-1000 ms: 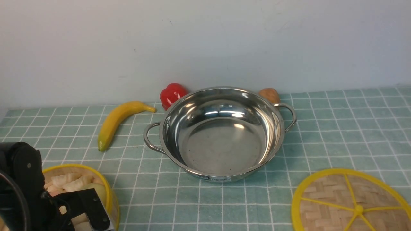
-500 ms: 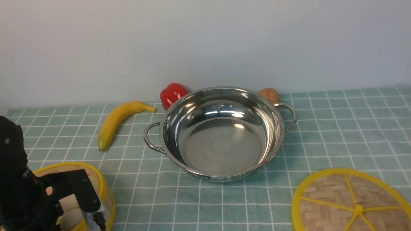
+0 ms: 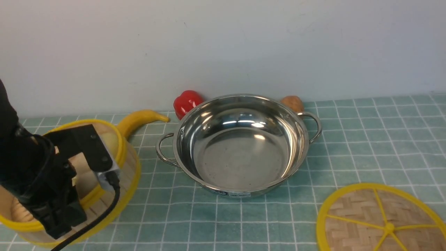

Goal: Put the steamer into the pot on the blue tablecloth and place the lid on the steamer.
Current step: 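Place the bamboo steamer basket with dumplings into the steel pot with the left gripper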

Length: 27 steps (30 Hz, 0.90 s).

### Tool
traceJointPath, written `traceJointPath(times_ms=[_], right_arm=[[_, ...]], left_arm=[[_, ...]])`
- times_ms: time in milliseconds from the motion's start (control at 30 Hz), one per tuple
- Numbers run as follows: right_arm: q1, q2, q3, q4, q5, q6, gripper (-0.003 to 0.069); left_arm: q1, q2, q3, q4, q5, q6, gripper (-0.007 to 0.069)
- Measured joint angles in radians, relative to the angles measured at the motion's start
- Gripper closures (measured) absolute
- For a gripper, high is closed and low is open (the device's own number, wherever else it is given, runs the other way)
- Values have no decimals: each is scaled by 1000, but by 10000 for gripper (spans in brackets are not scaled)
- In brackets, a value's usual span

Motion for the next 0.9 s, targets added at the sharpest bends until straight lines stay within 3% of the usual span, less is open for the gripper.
traceJointPath(times_ms=[333,900], right_arm=[[0,0,0,0,0,0,416],[0,0,0,0,0,0,416]], left_arm=[[-178,40,-224,7,21,-43,578],[-430,447,-663,-9,20,-16,574]])
